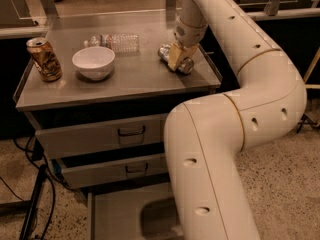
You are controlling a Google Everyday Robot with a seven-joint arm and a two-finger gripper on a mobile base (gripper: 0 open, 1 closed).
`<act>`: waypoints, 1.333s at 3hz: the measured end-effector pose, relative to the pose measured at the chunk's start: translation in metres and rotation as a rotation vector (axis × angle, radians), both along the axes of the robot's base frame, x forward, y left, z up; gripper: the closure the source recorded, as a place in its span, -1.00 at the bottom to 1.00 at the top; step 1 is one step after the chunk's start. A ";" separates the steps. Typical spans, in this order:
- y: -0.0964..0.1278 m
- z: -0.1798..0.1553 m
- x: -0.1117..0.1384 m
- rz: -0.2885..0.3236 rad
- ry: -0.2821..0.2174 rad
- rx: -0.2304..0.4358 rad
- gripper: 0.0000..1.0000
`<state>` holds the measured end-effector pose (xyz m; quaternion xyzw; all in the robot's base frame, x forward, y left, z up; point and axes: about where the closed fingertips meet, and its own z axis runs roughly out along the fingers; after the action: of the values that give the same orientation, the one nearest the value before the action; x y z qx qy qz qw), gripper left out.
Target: Place redbull can into bottom drawer
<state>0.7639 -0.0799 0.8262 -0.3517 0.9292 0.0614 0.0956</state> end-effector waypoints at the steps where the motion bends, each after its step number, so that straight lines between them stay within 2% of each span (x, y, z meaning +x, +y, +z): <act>1: 0.007 0.008 0.006 0.010 -0.034 0.012 1.00; 2: 0.011 0.039 0.005 0.036 -0.101 0.031 1.00; 3: 0.006 0.069 -0.006 0.069 -0.147 0.049 1.00; 4: 0.002 0.075 -0.021 0.099 -0.143 0.055 1.00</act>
Offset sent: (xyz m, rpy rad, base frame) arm -0.0230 0.0106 0.0867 0.0471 -0.1729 0.0716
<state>0.7434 -0.0779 0.9015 -0.3981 0.8994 0.0662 0.1681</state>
